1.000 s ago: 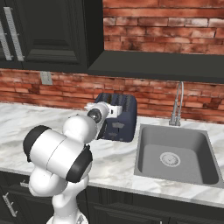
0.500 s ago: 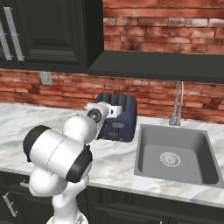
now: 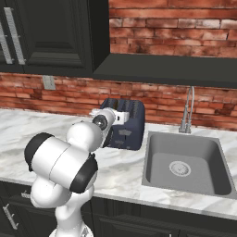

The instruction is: Start the toaster. Once the lever pops up, take the bread to the plate on the dining counter.

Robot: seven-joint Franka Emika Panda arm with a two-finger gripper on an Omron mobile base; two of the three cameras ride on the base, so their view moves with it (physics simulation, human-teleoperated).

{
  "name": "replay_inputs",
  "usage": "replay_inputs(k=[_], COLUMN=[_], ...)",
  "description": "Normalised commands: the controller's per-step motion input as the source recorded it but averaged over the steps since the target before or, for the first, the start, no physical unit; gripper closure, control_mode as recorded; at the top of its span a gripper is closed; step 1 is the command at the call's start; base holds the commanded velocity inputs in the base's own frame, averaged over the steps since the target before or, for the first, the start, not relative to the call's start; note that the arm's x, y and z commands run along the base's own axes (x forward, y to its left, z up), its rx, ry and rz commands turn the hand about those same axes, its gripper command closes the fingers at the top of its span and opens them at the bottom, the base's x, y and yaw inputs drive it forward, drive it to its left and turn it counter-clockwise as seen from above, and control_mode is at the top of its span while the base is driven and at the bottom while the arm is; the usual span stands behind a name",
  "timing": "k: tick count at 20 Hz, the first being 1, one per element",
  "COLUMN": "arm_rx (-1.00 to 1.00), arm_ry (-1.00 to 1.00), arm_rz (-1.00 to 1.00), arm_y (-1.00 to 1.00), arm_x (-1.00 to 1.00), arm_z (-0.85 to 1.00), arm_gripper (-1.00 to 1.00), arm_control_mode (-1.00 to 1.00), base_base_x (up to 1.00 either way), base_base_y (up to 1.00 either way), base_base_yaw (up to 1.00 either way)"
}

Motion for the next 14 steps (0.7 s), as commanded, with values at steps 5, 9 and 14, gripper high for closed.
replay_inputs(k=[5, 9, 14], arm_rx=[0.00, 0.00, 0.00], arm_ry=[0.00, 0.00, 0.00], arm_rz=[0.00, 0.00, 0.00], arm_y=[0.00, 0.00, 0.06], arm_x=[0.00, 0.00, 0.06], arm_z=[0.00, 0.00, 0.00], arm_gripper=[-1.00, -1.00, -1.00], arm_control_mode=[-1.00, -1.00, -1.00], base_base_x=[0.00, 0.00, 0.00], base_base_y=[0.00, 0.00, 0.00], base_base_yaw=[0.00, 0.00, 0.00])
